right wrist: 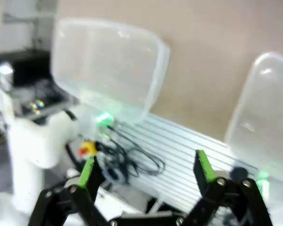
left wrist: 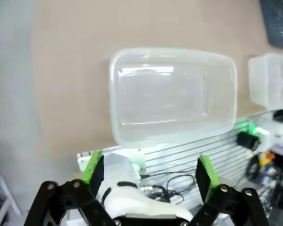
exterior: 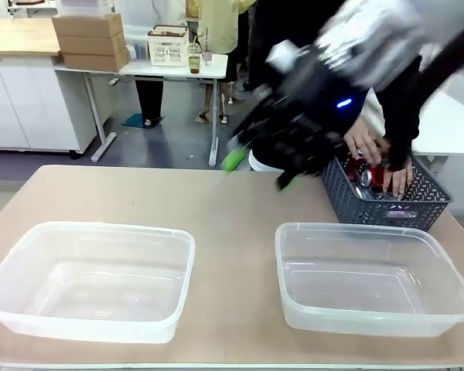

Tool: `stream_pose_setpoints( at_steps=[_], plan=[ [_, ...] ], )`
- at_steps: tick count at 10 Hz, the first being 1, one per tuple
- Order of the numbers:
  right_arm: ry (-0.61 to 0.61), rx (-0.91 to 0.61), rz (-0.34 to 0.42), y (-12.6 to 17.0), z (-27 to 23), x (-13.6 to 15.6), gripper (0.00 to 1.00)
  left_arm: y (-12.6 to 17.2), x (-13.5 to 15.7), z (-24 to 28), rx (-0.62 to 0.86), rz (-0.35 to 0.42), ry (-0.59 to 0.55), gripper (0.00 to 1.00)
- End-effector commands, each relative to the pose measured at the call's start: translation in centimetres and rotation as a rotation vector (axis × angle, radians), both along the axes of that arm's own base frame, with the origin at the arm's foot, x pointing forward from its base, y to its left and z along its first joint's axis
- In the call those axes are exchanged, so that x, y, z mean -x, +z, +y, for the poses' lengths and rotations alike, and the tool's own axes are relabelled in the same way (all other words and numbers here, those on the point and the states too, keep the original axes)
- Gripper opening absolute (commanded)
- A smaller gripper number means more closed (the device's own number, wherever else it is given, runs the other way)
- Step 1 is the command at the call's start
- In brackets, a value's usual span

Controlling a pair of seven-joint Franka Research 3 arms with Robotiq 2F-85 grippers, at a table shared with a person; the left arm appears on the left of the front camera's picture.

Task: Sort the waste into each basket.
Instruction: Pick up the Organizing box on the left side of the table and lift it.

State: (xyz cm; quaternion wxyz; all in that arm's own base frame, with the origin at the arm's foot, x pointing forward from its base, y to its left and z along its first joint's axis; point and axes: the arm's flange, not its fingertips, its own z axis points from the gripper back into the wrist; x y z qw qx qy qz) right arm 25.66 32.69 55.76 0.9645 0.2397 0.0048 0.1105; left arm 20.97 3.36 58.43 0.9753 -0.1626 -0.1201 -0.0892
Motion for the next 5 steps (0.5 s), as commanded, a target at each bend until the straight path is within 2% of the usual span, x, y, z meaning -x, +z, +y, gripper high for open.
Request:
stream_pose_setpoints(
  at_steps=[1,2,3,5],
  plan=[
    [0.061,0.14,-0.062,-1.1,2.9,-0.1,1.0,-1.7,-1.6,-1.2,0.004,-0.015,-0.098,1.0],
    [0.04,0.172,-0.118,-1.5,2.2,0.1,1.0,-2.0,-2.6,-1.5,0.025,-0.016,-0.126,1.0],
    [0.069,0.079,-0.003,-2.0,3.1,1.0,1.0,-0.7,-0.3,-1.1,-0.008,-0.001,-0.053,1.0],
    [0.069,0.079,-0.003,-2.0,3.1,1.0,1.0,-0.7,-0.3,-1.1,-0.008,-0.001,-0.053,1.0]
  ],
)
